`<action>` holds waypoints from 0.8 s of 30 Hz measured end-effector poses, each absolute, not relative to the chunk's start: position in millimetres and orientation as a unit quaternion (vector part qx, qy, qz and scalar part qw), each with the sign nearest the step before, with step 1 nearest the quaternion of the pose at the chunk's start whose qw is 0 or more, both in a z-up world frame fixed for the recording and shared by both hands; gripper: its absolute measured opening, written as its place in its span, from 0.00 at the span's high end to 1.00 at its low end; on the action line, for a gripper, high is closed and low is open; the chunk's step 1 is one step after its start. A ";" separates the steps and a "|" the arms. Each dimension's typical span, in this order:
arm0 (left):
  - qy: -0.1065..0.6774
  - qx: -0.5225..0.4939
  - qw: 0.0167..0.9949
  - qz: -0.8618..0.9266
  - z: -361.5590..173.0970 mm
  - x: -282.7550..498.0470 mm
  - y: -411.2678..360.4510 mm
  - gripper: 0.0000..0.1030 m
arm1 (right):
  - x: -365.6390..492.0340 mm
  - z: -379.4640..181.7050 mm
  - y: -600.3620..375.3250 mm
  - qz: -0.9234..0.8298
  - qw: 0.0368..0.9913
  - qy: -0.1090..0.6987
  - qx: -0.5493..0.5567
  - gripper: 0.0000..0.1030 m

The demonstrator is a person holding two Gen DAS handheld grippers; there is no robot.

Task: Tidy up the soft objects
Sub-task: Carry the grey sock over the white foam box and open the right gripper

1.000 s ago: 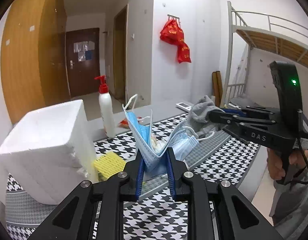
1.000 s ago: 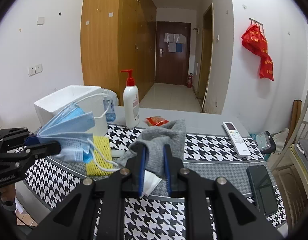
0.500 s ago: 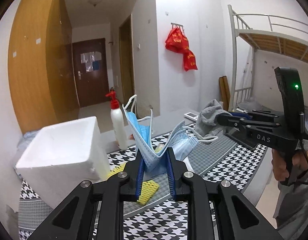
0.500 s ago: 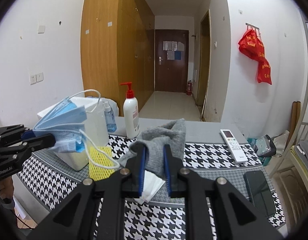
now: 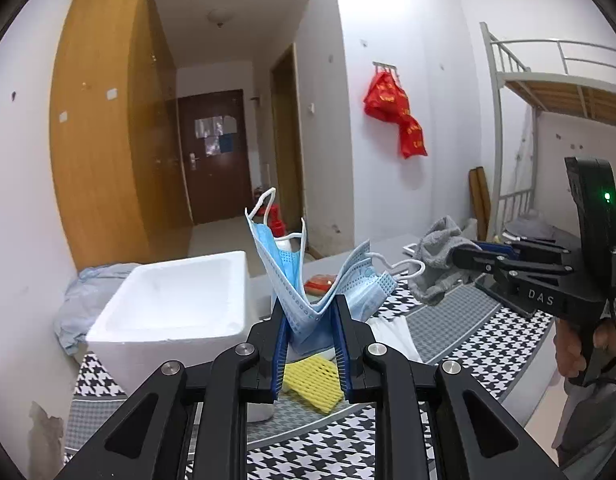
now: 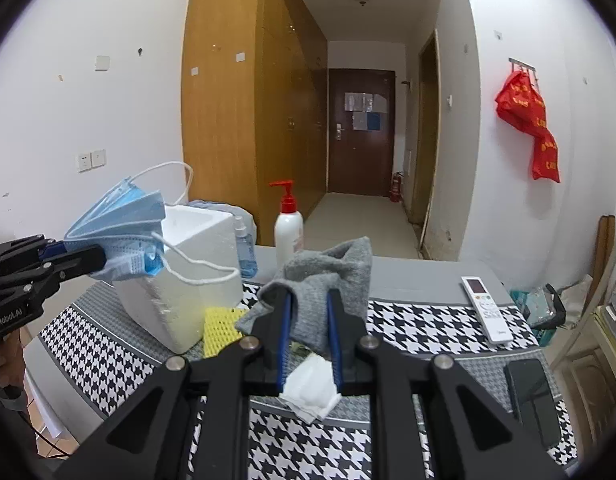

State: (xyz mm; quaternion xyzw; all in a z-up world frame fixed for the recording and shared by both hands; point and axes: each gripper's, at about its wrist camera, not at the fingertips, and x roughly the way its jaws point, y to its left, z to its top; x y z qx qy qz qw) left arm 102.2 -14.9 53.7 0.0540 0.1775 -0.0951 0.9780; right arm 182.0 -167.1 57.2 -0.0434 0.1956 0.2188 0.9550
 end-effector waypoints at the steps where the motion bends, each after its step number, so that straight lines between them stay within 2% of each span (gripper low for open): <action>1: 0.176 0.054 0.979 -0.092 54.6 101.3 -14.6 0.78 | 181.7 58.5 -164.6 0.224 0.954 0.194 -0.043 0.80; 24: 0.156 0.024 0.987 0.002 70.7 92.3 28.7 0.78 | 184.8 75.9 -105.2 0.304 0.935 0.174 -0.058 0.80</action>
